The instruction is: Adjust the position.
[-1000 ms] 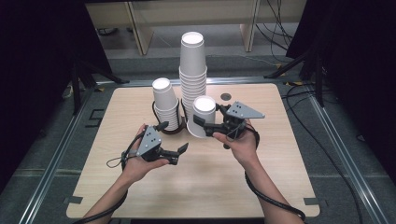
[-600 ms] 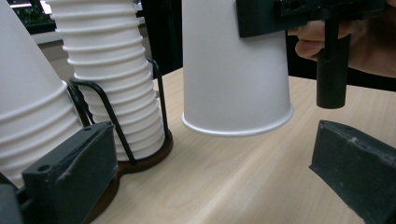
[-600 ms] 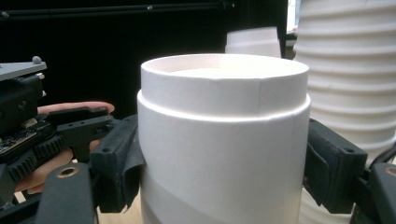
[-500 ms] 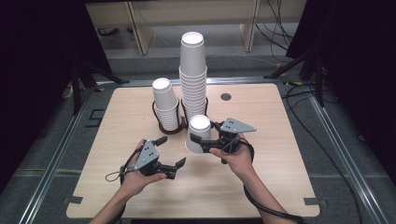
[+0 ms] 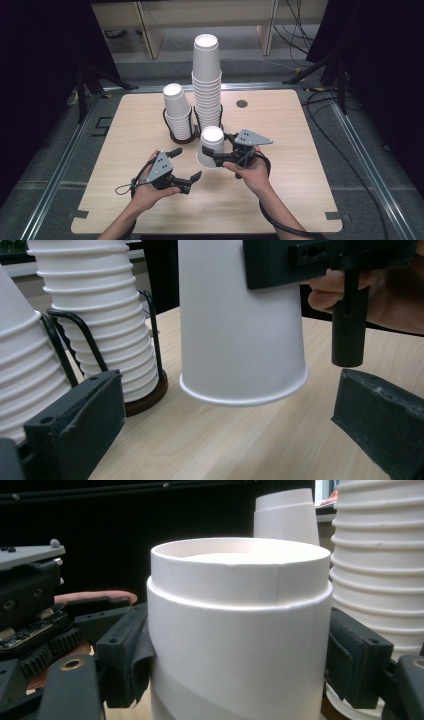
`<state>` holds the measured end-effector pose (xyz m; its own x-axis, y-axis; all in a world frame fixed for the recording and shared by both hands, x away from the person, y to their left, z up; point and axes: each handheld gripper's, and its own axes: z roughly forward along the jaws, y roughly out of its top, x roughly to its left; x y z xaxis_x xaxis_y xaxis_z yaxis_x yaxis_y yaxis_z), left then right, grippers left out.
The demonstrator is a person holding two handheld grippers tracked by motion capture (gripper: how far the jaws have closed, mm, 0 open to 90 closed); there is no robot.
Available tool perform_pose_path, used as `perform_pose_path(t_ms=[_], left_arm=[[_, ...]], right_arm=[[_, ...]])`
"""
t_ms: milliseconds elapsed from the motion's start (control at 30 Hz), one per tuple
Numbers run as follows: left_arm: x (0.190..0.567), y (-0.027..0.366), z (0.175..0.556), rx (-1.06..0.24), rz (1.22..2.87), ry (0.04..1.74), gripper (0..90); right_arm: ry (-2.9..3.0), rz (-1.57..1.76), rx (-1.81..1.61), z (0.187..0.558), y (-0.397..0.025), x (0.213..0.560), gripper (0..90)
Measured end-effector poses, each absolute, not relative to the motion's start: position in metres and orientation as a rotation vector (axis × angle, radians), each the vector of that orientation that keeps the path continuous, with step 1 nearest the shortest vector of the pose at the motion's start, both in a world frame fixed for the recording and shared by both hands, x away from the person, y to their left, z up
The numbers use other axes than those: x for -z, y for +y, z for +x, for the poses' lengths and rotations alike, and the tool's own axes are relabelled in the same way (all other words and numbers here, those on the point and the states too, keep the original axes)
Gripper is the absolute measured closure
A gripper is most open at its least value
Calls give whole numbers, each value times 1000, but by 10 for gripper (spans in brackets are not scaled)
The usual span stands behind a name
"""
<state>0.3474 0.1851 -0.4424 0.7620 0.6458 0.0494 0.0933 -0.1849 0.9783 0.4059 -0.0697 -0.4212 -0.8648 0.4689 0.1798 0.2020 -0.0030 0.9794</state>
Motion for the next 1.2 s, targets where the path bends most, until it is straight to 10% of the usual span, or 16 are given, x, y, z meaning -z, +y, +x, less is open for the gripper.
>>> perform_pose_path(t_ms=[1200], left_arm=[[451,165,368,-432,1791,582,0]], right_arm=[[2131,649,-2006,396,-51,427,239]])
